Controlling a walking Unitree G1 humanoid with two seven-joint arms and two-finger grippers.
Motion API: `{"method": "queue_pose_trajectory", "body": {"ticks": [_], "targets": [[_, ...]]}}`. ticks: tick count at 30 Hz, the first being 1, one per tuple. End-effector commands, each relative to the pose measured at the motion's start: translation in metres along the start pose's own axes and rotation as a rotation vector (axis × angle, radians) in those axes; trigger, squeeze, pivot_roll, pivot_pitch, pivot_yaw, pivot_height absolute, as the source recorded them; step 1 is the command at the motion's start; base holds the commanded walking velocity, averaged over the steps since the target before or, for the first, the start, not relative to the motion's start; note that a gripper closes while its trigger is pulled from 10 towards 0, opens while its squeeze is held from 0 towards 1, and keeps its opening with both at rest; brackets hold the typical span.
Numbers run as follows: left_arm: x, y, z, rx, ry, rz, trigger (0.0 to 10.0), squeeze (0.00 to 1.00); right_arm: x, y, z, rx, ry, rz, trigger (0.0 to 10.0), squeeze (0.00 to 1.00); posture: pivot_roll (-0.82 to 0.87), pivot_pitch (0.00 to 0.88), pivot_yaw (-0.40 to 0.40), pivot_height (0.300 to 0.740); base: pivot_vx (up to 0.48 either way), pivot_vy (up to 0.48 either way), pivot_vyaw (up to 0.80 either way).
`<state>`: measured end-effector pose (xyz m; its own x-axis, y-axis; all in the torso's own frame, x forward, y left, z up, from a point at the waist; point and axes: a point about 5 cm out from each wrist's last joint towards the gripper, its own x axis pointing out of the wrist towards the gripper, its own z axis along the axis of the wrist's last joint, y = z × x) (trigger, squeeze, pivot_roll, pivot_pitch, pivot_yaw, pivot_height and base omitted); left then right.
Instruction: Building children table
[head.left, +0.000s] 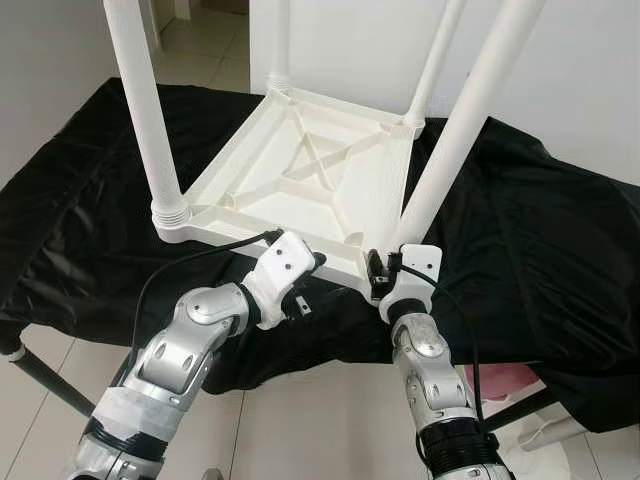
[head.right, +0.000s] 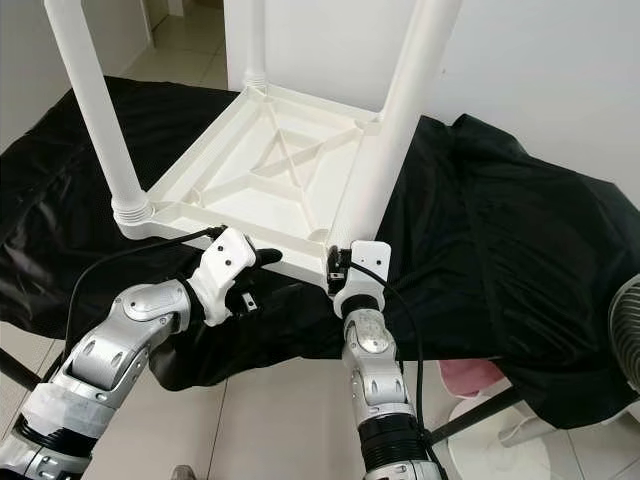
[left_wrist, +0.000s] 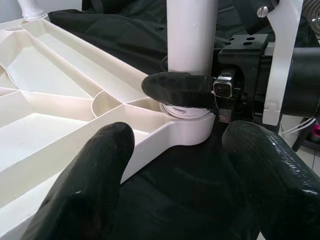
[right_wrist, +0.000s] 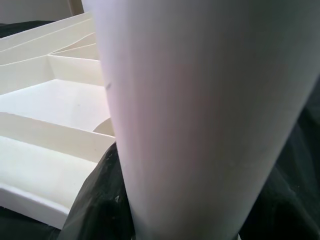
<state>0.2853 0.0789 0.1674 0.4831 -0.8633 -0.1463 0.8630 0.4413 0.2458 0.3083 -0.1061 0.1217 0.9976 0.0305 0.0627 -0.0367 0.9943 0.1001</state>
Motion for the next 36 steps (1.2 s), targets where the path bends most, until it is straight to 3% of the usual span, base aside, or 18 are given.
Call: {"method": "queue_pose_trajectory", "body": {"ticks": [1,5,6,7,14,25,26,28,29,30,36], "targets": [[0.002,-0.003,0.000,0.015,0.001,-0.023,10.0,0.00,-0.006,0.001,-0.006,0.008,0.021,0.025,10.0,0.00,0.05,0.018,-0.113,0.740,0.000,0.000,0.00],[0.002,-0.004,0.000,0.015,0.001,-0.021,10.0,0.00,-0.007,0.001,-0.006,0.008,0.018,0.019,10.0,0.00,0.05,0.017,-0.114,0.740,0.000,0.000,0.00],[0.002,-0.004,0.000,0.014,0.001,-0.021,10.0,0.00,-0.007,0.000,-0.005,0.007,0.012,0.022,10.0,0.60,0.05,0.015,-0.117,0.740,0.000,0.000,0.00],[0.001,-0.005,0.000,0.014,0.000,-0.021,10.0,0.00,-0.007,-0.002,-0.004,0.009,0.004,0.023,10.0,1.00,0.05,0.014,-0.118,0.740,0.000,0.000,0.00],[0.001,-0.005,-0.001,0.010,0.003,-0.017,10.0,0.00,-0.009,-0.009,0.001,0.010,-0.023,0.027,10.0,1.00,0.05,0.013,-0.119,0.740,0.000,0.000,0.00],[-0.001,-0.004,-0.002,0.012,0.008,-0.007,10.0,0.00,-0.019,-0.034,0.008,-0.001,-0.076,0.171,10.0,1.00,0.05,0.017,-0.122,0.740,0.000,0.000,0.00],[-0.001,-0.003,-0.001,0.012,0.003,-0.001,10.0,0.00,-0.021,-0.045,0.008,-0.008,-0.069,0.264,10.0,0.60,0.04,0.016,-0.120,0.740,0.000,0.000,0.00],[-0.001,-0.003,-0.001,0.012,0.003,-0.001,10.0,0.00,-0.021,-0.045,0.008,-0.008,-0.069,0.264,10.0,0.60,0.04,0.016,-0.120,0.740,0.000,0.000,0.00],[0.000,-0.003,-0.001,0.010,0.000,0.000,10.0,0.00,-0.020,-0.048,0.007,-0.017,-0.053,0.328,10.0,0.00,0.04,0.016,-0.120,0.740,0.000,0.000,0.00],[0.001,-0.003,-0.001,0.010,0.000,0.000,10.0,0.00,-0.018,-0.049,0.008,-0.051,-0.050,0.396,10.0,0.00,0.04,0.015,-0.114,0.740,0.000,0.000,0.00],[0.003,-0.002,0.000,0.011,-0.004,0.002,10.0,0.00,-0.009,-0.053,0.007,-0.083,-0.024,0.464,10.0,0.00,0.04,0.015,-0.111,0.740,0.000,0.000,0.00]]}}
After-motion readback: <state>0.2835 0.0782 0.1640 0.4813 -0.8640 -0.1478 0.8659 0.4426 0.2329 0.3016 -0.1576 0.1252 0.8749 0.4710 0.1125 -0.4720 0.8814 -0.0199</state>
